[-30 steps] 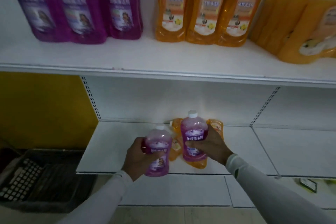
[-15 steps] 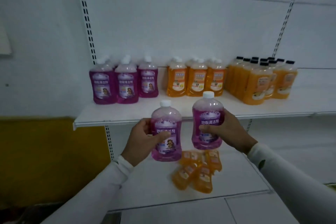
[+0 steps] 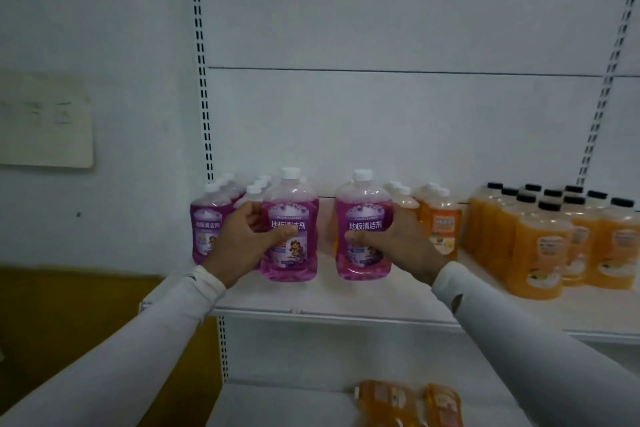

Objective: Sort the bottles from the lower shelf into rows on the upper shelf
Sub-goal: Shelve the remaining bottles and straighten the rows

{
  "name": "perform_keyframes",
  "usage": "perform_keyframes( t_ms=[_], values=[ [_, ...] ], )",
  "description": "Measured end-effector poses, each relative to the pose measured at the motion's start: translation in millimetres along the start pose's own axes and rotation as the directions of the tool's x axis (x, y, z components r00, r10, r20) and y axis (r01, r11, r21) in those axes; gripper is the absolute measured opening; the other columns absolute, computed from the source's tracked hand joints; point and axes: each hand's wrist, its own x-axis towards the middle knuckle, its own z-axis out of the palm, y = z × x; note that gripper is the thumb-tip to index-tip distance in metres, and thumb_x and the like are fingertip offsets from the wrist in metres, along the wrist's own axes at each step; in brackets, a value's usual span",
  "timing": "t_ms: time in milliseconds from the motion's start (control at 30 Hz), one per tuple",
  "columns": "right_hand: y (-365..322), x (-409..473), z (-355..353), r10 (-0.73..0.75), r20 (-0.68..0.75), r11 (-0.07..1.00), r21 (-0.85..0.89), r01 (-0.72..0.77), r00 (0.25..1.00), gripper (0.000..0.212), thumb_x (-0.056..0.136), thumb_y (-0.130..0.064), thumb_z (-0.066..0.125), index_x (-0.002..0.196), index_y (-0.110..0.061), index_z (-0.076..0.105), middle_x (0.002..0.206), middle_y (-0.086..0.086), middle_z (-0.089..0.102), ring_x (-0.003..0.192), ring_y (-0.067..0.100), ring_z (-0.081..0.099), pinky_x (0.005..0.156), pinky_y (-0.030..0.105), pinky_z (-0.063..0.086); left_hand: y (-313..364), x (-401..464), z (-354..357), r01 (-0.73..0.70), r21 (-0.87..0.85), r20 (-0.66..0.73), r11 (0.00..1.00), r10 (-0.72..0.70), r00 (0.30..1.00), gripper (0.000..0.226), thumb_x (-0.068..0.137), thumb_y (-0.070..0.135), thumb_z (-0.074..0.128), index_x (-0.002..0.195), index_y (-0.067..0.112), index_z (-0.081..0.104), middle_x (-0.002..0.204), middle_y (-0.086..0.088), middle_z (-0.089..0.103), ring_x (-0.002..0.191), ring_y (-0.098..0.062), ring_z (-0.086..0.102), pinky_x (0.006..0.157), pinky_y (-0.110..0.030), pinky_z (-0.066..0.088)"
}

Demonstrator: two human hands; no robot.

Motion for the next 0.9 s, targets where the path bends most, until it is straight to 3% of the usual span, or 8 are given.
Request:
perform_keyframes(
  t_ms=[133,367,567,700,800,900],
  values=[
    [14.0,18.9,16.1,-0.012,0.030,1.000,0.019,0.011,0.999,0.070,0.060,-0.040,0.091,0.120,-0.028,0.057,0.107,-0.008,0.073,0.093,0.009,0.072,0.082,0.035,0.061,-9.9,0.6,-8.8,0.014,0.006,-0.028,1.000,-0.014,1.000,0.052,0.066,0.011,0.083,0.113,0.012,0.060,0.107,-0.001,0.071,0.094,-0.010,0.070,0.075,-0.024,0.058],
    [33.1,41.8,66.2,0.037,0.087,0.999,0.028,-0.040,0.996,0.070,0.061,-0.034,0.092,0.123,-0.024,0.060,0.107,-0.005,0.073,0.095,0.010,0.071,0.085,0.036,0.060,-40.8,6.3,-48.4,0.057,0.060,-0.070,0.997,-0.053,0.996,0.047,0.063,0.014,0.085,0.104,0.018,0.062,0.103,-0.004,0.072,0.093,-0.015,0.070,0.075,-0.025,0.058],
    [40.1,59.4,105.5,0.113,0.000,0.993,-0.020,-0.113,0.994,0.075,0.060,-0.036,0.092,0.125,-0.021,0.057,0.110,-0.003,0.071,0.096,0.014,0.070,0.087,0.040,0.059,-57.5,21.3,-94.0,0.071,0.052,-0.038,0.996,-0.069,0.997,0.049,0.063,0.012,0.084,0.107,0.015,0.062,0.101,-0.004,0.073,0.091,-0.016,0.071,0.075,-0.026,0.059],
    [40.7,69.3,123.1,0.147,-0.050,0.988,-0.032,-0.148,0.988,0.088,0.051,-0.048,0.092,0.126,-0.022,0.056,0.111,-0.003,0.071,0.097,0.016,0.070,0.088,0.044,0.059,-71.4,30.0,-126.6,0.072,0.077,-0.020,0.994,-0.071,0.997,0.047,0.065,0.010,0.084,0.104,0.016,0.060,0.101,-0.004,0.071,0.091,-0.016,0.070,0.076,-0.028,0.059],
    [37.5,76.0,134.5,0.163,-0.062,0.984,-0.062,-0.167,0.985,0.074,0.065,-0.033,0.089,0.129,-0.022,0.053,0.117,-0.001,0.069,0.103,0.019,0.068,0.091,0.046,0.057,-83.7,35.5,-148.2,0.074,0.092,-0.005,0.993,-0.074,0.997,0.049,0.067,0.010,0.084,0.108,0.013,0.059,0.103,-0.005,0.070,0.092,-0.019,0.070,0.077,-0.031,0.059],
    [37.2,81.9,141.1,0.180,-0.080,0.977,-0.098,-0.188,0.980,0.072,0.069,-0.031,0.087,0.131,-0.025,0.051,0.120,-0.002,0.068,0.106,0.021,0.067,0.092,0.048,0.056,-95.4,40.4,-163.1,0.067,0.081,-0.003,0.994,-0.067,0.998,0.048,0.067,0.013,0.084,0.108,0.014,0.058,0.103,-0.004,0.070,0.093,-0.019,0.069,0.074,-0.028,0.058]
  ],
)
